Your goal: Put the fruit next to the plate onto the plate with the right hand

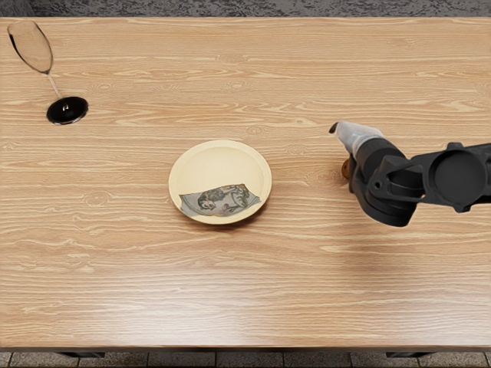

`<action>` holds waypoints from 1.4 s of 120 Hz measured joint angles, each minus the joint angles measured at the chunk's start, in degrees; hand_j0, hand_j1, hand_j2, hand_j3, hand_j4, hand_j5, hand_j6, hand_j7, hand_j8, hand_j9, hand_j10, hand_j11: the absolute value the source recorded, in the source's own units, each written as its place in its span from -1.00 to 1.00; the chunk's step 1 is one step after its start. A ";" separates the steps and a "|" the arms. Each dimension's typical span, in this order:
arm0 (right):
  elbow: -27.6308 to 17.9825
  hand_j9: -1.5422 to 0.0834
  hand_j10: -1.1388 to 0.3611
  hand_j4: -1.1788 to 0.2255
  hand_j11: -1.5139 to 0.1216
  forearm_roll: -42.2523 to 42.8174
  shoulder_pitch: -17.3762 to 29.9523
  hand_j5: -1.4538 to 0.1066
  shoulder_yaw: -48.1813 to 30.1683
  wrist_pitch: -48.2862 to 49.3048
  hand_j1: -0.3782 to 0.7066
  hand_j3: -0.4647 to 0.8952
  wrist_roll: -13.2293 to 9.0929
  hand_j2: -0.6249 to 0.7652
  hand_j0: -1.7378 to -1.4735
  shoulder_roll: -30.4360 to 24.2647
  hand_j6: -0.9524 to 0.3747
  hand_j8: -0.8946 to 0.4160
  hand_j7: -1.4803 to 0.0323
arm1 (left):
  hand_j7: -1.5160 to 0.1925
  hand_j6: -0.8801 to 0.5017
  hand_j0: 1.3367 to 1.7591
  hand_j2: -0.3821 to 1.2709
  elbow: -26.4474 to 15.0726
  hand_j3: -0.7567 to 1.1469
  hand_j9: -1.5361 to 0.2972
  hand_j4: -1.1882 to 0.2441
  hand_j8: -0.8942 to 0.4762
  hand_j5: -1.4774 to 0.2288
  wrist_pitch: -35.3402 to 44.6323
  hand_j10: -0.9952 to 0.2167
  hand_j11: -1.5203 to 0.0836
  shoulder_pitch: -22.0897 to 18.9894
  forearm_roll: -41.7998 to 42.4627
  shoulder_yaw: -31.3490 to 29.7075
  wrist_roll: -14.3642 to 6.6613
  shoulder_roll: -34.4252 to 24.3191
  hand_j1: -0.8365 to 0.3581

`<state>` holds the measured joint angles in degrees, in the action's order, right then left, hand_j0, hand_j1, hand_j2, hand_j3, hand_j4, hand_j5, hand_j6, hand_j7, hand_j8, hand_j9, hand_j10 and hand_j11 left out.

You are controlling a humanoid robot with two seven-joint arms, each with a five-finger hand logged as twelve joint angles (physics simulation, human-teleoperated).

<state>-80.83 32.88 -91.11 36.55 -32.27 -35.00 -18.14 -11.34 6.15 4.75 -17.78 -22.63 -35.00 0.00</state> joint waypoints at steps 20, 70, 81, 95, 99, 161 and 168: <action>-0.89 0.60 0.27 0.41 0.55 -0.51 -0.77 0.55 0.09 -0.15 -0.53 -0.32 0.00 -0.15 -0.40 0.01 0.15 0.08 0.64 | 0.77 0.27 0.52 -0.54 0.00 -0.20 0.68 0.66 0.30 0.73 0.00 0.64 0.90 0.00 0.02 0.01 0.00 0.00 0.98; -0.17 0.49 0.18 0.31 0.44 -0.66 1.25 0.44 0.14 0.62 -0.38 -0.32 0.00 -0.17 -0.40 -3.97 0.05 -0.03 0.52 | 0.77 0.27 0.52 -0.54 -0.15 -0.20 0.68 0.66 0.30 0.73 0.00 0.64 0.90 0.00 0.02 0.01 0.00 0.00 0.98; 1.01 0.44 0.14 0.27 0.40 -0.79 1.86 0.39 -0.12 1.78 -0.32 -0.32 0.00 -0.18 -0.40 -4.02 0.01 -0.07 0.47 | 0.77 0.27 0.52 -0.54 -0.16 -0.20 0.68 0.66 0.30 0.73 0.00 0.64 0.90 0.09 0.01 -0.01 0.00 0.00 0.98; 2.71 0.41 0.11 0.24 0.37 -0.86 2.70 0.36 -0.31 3.18 -0.28 -0.32 0.00 -0.19 -0.40 -4.02 -0.03 -0.10 0.44 | 0.77 0.27 0.52 -0.54 -0.22 -0.20 0.68 0.66 0.30 0.73 0.00 0.64 0.90 0.18 0.02 -0.01 0.00 0.00 0.98; 3.09 0.40 0.11 0.24 0.36 -0.87 2.90 0.35 -0.34 3.47 -0.27 -0.32 0.00 -0.19 -0.40 -4.01 -0.03 -0.11 0.43 | 0.77 0.27 0.52 -0.54 -0.23 -0.20 0.68 0.66 0.30 0.73 0.00 0.64 0.90 0.18 0.02 -0.02 0.00 0.00 0.98; 6.31 0.37 0.08 0.21 0.33 -1.63 3.61 0.32 -1.20 4.56 -0.22 -0.32 0.00 -0.19 -0.40 -0.60 -0.06 -0.14 0.39 | 0.77 0.27 0.52 -0.54 -0.01 -0.20 0.68 0.66 0.30 0.73 0.00 0.64 0.90 0.18 0.01 0.05 0.00 0.00 0.98; 6.69 0.37 0.08 0.21 0.33 -1.63 3.99 0.32 -1.20 4.61 -0.22 -0.32 0.00 -0.19 -0.40 -0.48 -0.06 -0.14 0.39 | 0.77 0.27 0.52 -0.54 -0.01 -0.20 0.68 0.66 0.30 0.73 0.00 0.64 0.90 0.17 0.01 0.06 0.00 0.00 0.98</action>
<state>-74.14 31.25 -87.12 35.34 -27.66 -35.00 -18.62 -11.35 6.15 4.92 -17.77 -22.58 -35.00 0.00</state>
